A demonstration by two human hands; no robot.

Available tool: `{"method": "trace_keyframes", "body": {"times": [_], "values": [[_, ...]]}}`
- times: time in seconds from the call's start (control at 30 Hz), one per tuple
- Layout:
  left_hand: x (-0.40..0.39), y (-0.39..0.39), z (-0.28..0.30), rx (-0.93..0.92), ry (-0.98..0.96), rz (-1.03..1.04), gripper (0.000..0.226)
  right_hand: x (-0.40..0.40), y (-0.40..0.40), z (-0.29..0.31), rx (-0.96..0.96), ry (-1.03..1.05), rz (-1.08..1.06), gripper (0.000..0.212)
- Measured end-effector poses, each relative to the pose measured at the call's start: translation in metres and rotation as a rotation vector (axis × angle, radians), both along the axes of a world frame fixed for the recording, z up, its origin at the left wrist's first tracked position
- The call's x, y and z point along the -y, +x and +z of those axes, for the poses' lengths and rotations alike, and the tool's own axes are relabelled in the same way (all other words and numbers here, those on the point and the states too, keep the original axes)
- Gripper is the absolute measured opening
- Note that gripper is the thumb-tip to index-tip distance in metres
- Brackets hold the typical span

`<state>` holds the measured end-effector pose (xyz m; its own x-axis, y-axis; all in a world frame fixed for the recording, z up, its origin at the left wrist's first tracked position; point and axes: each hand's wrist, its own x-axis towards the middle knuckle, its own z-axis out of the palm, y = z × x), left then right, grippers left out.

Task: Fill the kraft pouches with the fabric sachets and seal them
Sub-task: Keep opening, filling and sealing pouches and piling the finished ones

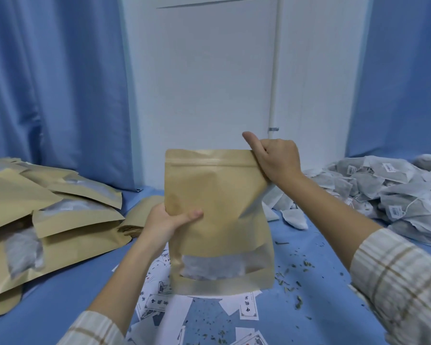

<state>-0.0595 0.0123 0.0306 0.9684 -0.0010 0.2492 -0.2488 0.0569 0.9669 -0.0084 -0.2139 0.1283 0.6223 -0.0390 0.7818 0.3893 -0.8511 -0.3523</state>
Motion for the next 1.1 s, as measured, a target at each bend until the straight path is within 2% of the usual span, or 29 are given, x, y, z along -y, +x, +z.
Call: {"method": "trace_keyframes", "body": {"times": [0.07, 0.1, 0.17, 0.23, 0.37, 0.43, 0.5, 0.57, 0.63, 0.7, 0.77, 0.8, 0.87, 0.93, 1.03, 1.1], "values": [[-0.003, 0.005, -0.001, 0.026, -0.066, 0.079, 0.051, 0.004, 0.005, -0.007, -0.096, 0.254, 0.232, 0.036], [-0.004, 0.007, 0.001, 0.034, -0.095, 0.105, 0.054, 0.008, 0.005, -0.014, -0.179, 0.388, 0.336, 0.036], [-0.008, 0.011, 0.006, 0.044, -0.159, 0.133, 0.059, 0.017, 0.003, -0.034, -0.381, 0.579, 0.547, 0.068], [-0.011, 0.013, 0.01, 0.059, -0.197, 0.115, 0.053, 0.02, 0.003, -0.058, -0.51, 0.598, 0.686, 0.08], [-0.011, 0.013, 0.013, 0.023, -0.145, 0.082, 0.056, 0.006, 0.005, -0.063, -0.472, 0.787, 0.884, 0.051], [-0.012, 0.011, 0.01, -0.005, -0.173, 0.095, 0.057, -0.005, 0.006, -0.059, -0.395, 0.831, 0.836, 0.036], [-0.013, 0.009, 0.007, -0.023, -0.205, 0.124, 0.042, -0.015, 0.01, -0.061, -0.286, 0.794, 0.665, 0.024], [-0.015, 0.006, 0.005, -0.037, -0.255, 0.151, 0.028, -0.022, 0.011, -0.068, -0.263, 0.774, 0.618, 0.026], [-0.025, 0.003, 0.002, -0.043, -0.332, 0.182, 0.035, -0.021, 0.007, -0.08, -0.423, 0.754, 0.744, 0.038], [-0.04, -0.002, 0.0, -0.045, -0.423, 0.226, 0.049, -0.013, 0.003, -0.095, -0.674, 0.594, 0.777, 0.052], [-0.054, -0.007, -0.002, -0.031, -0.43, 0.277, 0.054, -0.011, 0.001, -0.112, -0.863, 0.477, 0.801, 0.06], [-0.058, -0.009, -0.003, -0.029, -0.401, 0.294, 0.053, -0.013, 0.0, -0.118, -0.898, 0.474, 0.831, 0.057], [-0.066, -0.011, -0.005, -0.046, -0.37, 0.255, 0.051, -0.024, -0.001, -0.124, -0.858, 0.567, 0.904, 0.041], [-0.075, -0.015, -0.008, -0.107, -0.336, 0.116, 0.055, -0.037, -0.001, -0.126, -0.764, 0.739, 0.947, 0.026], [-0.092, -0.027, -0.019, -0.197, -0.167, -0.034, 0.059, -0.059, 0.002, -0.129, -0.726, 0.989, 0.904, 0.021], [-0.105, -0.034, -0.032, -0.217, -0.271, -0.046, 0.061, -0.078, 0.003, -0.132, -0.747, 1.085, 0.858, 0.014]]}}
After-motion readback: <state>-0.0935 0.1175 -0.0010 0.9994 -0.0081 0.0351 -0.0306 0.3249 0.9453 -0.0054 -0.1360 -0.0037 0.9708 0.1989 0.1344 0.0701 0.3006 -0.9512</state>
